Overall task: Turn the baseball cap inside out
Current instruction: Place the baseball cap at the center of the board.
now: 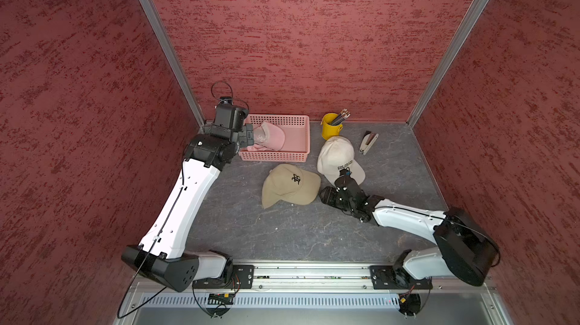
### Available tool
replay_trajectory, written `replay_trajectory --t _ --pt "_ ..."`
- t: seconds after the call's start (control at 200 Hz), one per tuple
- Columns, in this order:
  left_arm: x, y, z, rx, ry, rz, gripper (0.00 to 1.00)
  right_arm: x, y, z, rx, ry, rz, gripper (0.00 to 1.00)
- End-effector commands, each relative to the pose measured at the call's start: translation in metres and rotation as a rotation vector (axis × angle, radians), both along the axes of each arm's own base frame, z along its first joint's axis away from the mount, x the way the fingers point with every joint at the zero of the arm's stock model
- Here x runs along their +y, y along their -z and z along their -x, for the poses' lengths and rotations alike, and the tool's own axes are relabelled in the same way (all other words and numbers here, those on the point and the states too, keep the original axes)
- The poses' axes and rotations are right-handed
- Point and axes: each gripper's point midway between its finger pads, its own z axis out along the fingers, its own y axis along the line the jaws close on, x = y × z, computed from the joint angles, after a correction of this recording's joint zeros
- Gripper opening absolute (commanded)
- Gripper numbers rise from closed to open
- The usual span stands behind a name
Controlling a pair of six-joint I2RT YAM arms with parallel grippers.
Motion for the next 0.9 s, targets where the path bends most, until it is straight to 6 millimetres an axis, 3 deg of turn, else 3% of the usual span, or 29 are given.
replay_trajectory --t 0.0,0.291,0.551,0.897 --pt "0.01 -0.006 0.0 -0.025 -0.033 -0.054 1.0 0.004 0.002 -0.012 0.002 -0.037 0.015 0.56" --pt "0.009 0.001 0.004 -0.018 -0.024 -0.034 1.0 0.009 0.017 -0.038 0.054 -0.017 -0.097 0.52" --pt "0.008 0.001 0.003 -0.025 -0.016 -0.017 1.0 0.031 0.01 -0.05 0.006 -0.052 -0.216 0.38" --pt "0.006 0.009 0.002 -0.009 -0.011 -0.014 1.0 0.045 0.0 -0.056 -0.03 -0.082 -0.305 0.35"
